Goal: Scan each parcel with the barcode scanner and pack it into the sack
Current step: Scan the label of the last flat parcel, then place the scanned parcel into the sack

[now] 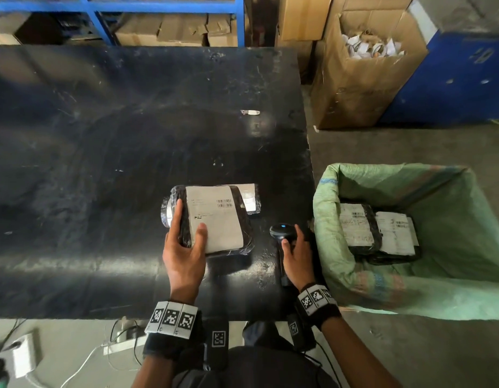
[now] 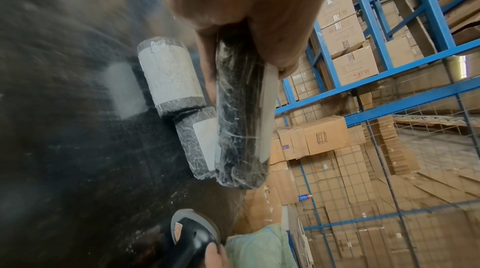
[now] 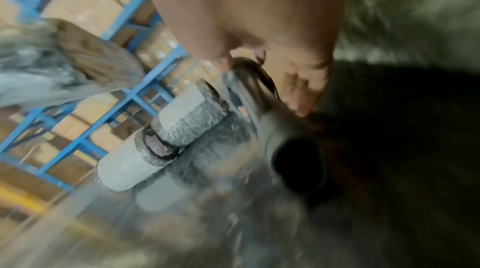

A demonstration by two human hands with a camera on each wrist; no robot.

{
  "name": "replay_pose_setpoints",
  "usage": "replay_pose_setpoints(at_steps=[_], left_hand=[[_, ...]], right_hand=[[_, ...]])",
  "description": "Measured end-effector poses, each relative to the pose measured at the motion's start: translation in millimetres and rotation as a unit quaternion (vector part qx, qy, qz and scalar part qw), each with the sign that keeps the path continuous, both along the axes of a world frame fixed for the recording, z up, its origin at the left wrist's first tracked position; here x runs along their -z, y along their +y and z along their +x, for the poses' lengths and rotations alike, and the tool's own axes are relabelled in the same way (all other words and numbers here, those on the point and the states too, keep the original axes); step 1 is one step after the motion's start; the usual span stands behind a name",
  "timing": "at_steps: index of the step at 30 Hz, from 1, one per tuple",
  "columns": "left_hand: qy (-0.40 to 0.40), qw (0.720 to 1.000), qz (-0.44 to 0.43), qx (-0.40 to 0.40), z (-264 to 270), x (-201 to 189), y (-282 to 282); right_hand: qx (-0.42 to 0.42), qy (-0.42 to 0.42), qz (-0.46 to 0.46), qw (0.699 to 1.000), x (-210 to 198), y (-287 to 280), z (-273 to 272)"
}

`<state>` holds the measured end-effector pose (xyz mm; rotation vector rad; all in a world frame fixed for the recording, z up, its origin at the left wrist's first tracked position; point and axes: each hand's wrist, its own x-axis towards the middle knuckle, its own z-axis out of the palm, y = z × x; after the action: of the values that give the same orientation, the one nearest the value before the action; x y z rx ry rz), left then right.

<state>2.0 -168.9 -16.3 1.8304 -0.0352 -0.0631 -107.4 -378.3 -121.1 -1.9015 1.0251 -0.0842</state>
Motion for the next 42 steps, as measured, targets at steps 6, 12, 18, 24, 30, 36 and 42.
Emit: replay_pose_setpoints(at_steps=[6,12,18,24,30,36,42], left_hand=[[0.008,0.999,-0.024,0.044,-6,-4,-30],[0.002,0.993,-0.058,0.103,-6,-12,-63],[0.01,0.984,-0.105,0.145,-2,-26,-92],[0.047,0.968,-0.16,0.186,-7,-39,-125],[0.038,0.957,-0.135,0.255,-15,-41,-173],[-0.011,0.917,0.078,0.39,-45,-35,-231],[-0.103,0.878,0.256,0.391,-63,15,-276]], right_hand=[[-0.108,-0.143,0.006,0.984,-81,-9,6],[-0.16,-0.201,0.09,0.962,-110,-3,25],[-0.083,-0.241,0.083,0.963,-126,-21,19],[-0.04,-0.269,0.106,0.957,-143,-48,8],[-0.006,-0.267,0.078,0.961,-157,-91,-17],[-0.01,-0.192,0.056,0.98,-173,-176,-80],[-0.113,0.062,0.05,0.99,-166,-286,-124]])
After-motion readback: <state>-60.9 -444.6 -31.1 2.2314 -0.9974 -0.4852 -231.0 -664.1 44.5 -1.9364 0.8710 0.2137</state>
